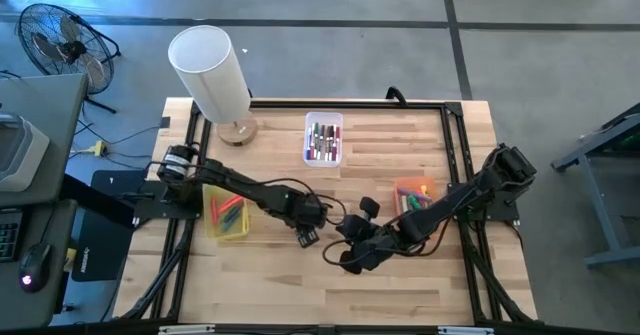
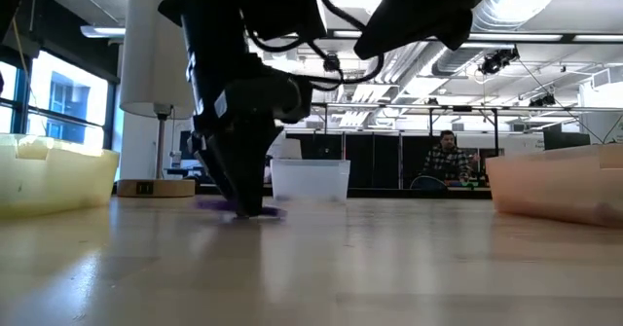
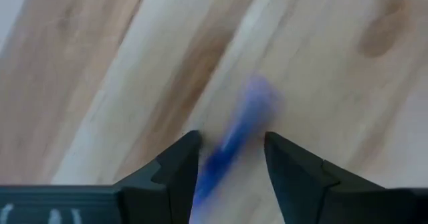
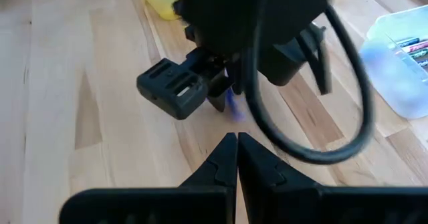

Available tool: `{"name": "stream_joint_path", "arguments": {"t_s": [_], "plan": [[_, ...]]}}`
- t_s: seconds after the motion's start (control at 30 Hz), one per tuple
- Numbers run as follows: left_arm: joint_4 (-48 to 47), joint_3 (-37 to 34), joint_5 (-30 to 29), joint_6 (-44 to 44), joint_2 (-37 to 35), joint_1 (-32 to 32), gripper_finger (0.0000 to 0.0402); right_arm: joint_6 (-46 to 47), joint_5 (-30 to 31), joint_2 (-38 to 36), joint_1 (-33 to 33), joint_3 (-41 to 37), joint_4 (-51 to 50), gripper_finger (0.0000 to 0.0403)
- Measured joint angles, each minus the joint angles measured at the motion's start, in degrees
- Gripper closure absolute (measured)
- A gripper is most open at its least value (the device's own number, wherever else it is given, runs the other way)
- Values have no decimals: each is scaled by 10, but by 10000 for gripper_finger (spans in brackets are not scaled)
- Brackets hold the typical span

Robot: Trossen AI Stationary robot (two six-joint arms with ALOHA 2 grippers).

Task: Pick & Place Markers
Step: Put the purple pen into the yellow bin

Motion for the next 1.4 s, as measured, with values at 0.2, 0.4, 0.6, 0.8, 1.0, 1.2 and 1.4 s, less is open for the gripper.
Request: {"name": "stream_joint_path", "arguments": {"t_s": [0.2,0.4,0.6,0.8,1.0,1.2,1.4], "plan": [[-5,-1,-7,-27,1,0,235,4,1,0,0,0,0,402],[-8,-2,2,12,1,0,239,4,6,0,0,0,2,402],[-20,-2,10,17,15,0,309,6,6,0,0,0,7,400],[-20,-2,-7,29,15,0,376,19,20,0,6,0,8,402],[-33,-3,5,81,-6,-6,371,30,50,3,25,-17,16,402],[-95,-10,28,107,-82,-19,374,59,38,3,30,-46,16,400],[-183,-7,-30,77,-203,-23,374,71,28,3,29,-64,26,402]]}}
